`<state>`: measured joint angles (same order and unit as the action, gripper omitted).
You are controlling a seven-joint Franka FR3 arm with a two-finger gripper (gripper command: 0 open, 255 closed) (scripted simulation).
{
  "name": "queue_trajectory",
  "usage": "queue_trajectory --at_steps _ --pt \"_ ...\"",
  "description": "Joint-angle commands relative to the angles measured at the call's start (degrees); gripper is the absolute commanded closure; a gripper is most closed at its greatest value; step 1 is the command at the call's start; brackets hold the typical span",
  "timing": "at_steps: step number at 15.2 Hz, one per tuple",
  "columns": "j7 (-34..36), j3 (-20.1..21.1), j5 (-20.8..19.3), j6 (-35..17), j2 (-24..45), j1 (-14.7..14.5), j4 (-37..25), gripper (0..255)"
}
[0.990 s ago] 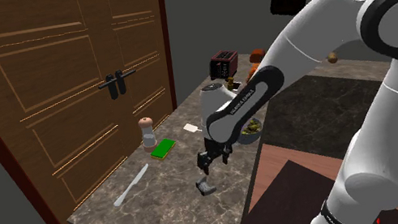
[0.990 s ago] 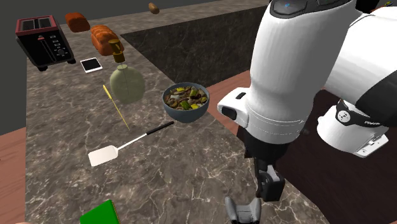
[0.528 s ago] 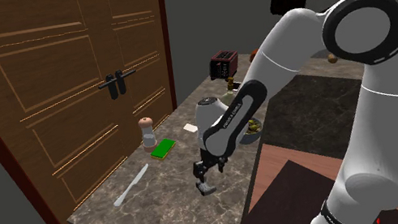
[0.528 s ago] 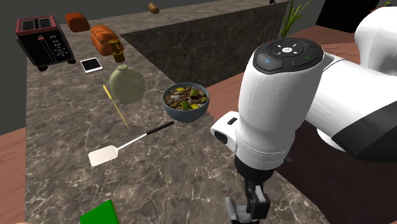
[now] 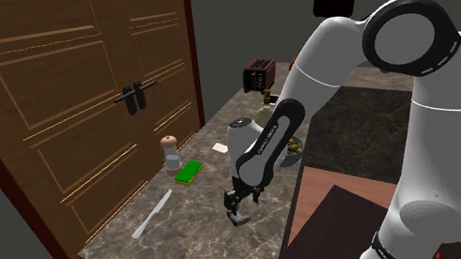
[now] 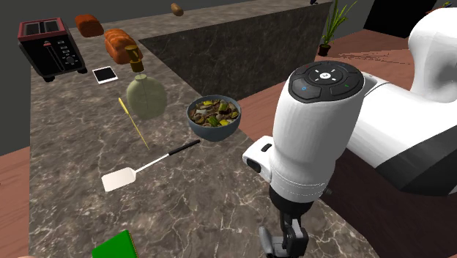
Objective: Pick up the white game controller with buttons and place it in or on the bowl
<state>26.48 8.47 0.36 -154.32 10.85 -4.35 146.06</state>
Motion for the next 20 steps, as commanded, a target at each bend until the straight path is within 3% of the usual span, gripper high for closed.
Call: queue_trajectory --at_steps 1,2,3,12,13,17,20 --pt "0.0 0.0 0.0 0.0 0.0 0.0 0.0 0" --pt "0.0 0.0 0.0 0.0 0.0 0.0 0.0 0" --pt "0.0 0.0 0.0 0.0 0.0 0.0 0.0 255" --pt "0.0 0.0 0.0 0.0 0.0 0.0 0.0 255" --pt "0.0 0.0 0.0 0.0 0.0 0.0 0.0 0" --pt "16.2 -5.0 -16.7 0.6 2.1 -8.3 -5.8 0" --pt "17.0 -5.8 -17.8 -1.5 4.5 -8.7 -6.1 0"
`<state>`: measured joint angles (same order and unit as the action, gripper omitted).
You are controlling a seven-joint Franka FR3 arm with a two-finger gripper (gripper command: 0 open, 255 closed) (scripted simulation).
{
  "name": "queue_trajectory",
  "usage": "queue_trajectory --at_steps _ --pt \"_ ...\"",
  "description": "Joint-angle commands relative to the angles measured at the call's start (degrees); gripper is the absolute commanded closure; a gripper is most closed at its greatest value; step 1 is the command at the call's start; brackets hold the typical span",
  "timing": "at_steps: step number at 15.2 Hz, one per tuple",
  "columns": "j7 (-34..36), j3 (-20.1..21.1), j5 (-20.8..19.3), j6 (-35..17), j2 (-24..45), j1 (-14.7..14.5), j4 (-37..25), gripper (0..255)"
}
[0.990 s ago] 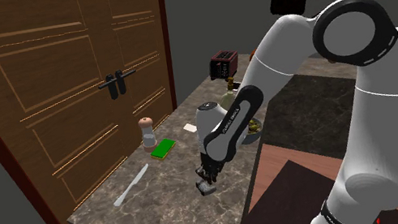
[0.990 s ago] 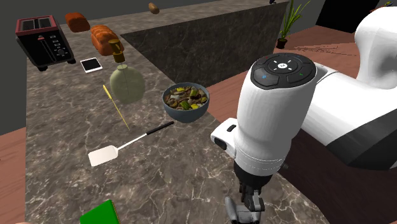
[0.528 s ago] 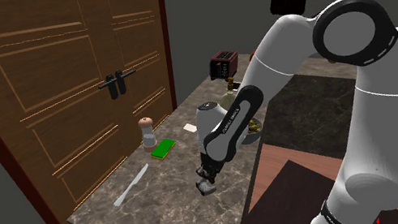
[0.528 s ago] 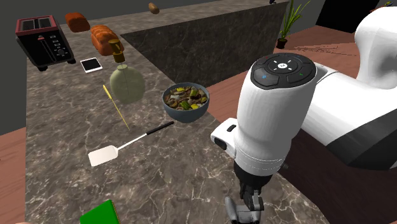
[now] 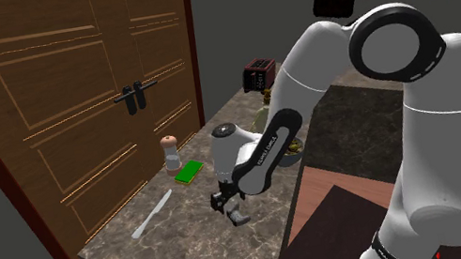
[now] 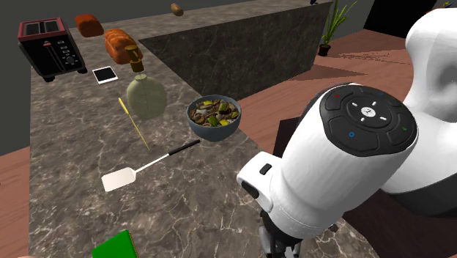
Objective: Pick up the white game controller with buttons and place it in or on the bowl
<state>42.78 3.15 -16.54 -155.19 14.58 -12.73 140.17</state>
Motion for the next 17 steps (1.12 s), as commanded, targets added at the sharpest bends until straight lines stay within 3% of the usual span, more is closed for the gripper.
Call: queue_trajectory --at_steps 1,12,13,17 --pt "1.1 -0.7 -1.3 -1.3 1.6 -0.4 -0.3 0" --pt "2.1 -1.7 -2.7 -3.7 4.6 -0.8 -0.9 0" --pt "2.1 -1.7 -2.7 -3.7 4.6 -0.8 -0.9 255" --pt "2.1 -1.7 -2.7 -3.7 4.6 -0.8 -0.9 255"
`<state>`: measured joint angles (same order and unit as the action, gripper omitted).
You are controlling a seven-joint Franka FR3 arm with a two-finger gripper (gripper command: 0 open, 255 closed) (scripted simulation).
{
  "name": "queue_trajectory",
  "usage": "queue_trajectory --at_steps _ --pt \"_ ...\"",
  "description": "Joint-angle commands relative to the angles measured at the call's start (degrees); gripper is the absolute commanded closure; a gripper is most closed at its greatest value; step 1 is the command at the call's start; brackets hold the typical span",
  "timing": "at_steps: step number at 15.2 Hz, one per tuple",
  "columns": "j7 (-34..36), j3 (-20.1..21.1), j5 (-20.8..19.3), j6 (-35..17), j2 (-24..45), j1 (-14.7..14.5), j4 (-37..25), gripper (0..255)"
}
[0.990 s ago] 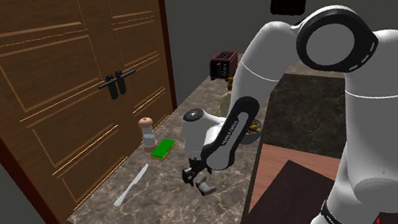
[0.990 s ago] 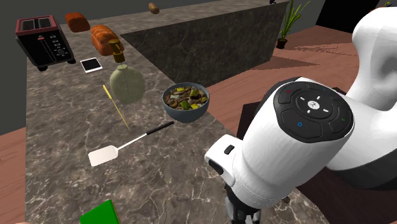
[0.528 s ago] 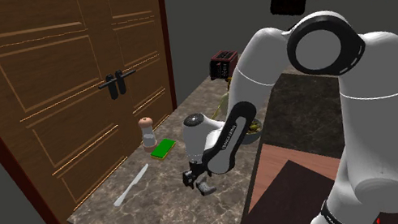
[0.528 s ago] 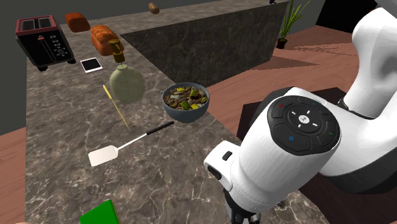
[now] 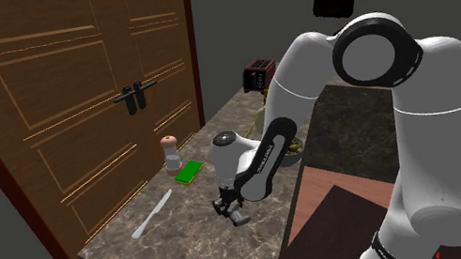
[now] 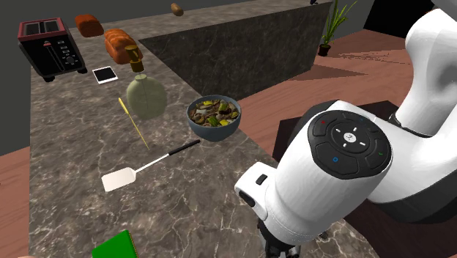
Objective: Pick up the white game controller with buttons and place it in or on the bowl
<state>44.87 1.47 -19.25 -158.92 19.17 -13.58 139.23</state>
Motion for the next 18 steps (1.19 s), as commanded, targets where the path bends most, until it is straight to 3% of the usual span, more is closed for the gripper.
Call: queue_trajectory --at_steps 1,5,18 --pt "0.0 0.0 0.0 0.0 0.0 0.0 0.0 255" --pt "0.0 0.0 0.0 0.0 0.0 0.0 0.0 255" --pt "-4.8 2.7 5.2 9.1 -10.3 1.6 1.1 255"
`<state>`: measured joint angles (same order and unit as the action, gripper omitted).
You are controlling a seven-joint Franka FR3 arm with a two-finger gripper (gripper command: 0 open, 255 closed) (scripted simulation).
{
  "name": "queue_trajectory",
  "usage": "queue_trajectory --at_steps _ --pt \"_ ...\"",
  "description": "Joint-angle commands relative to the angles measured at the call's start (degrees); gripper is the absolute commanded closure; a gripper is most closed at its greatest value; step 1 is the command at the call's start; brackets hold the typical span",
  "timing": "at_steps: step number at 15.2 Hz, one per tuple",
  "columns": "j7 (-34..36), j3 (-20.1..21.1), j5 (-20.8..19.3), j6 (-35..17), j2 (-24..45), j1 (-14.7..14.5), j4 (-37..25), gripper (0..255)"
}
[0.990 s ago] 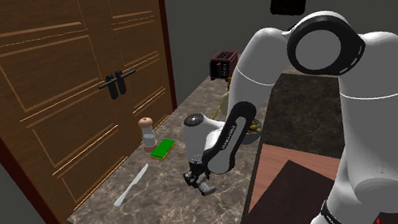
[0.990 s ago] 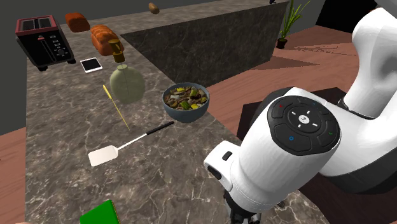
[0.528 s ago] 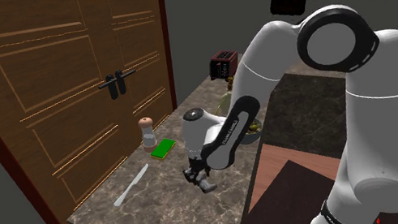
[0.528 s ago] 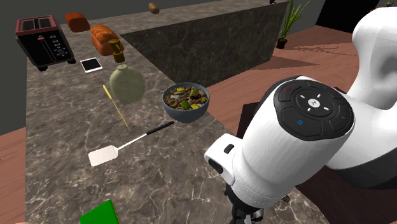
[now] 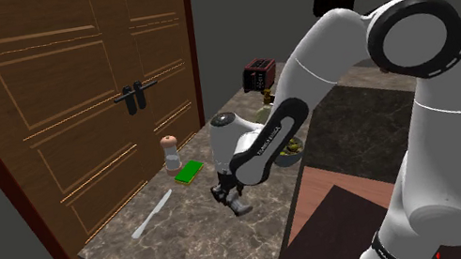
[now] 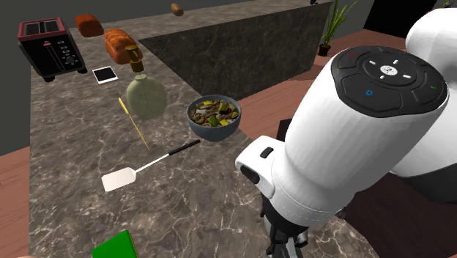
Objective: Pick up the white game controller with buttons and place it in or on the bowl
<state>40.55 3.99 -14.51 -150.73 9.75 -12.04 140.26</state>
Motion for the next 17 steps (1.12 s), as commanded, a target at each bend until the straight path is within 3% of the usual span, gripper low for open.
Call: queue_trajectory --at_steps 1,17 --pt "-0.8 0.3 0.9 1.6 -1.7 0.1 0.0 255" --pt "-5.1 1.1 5.5 13.9 -12.1 0.1 -2.2 255"
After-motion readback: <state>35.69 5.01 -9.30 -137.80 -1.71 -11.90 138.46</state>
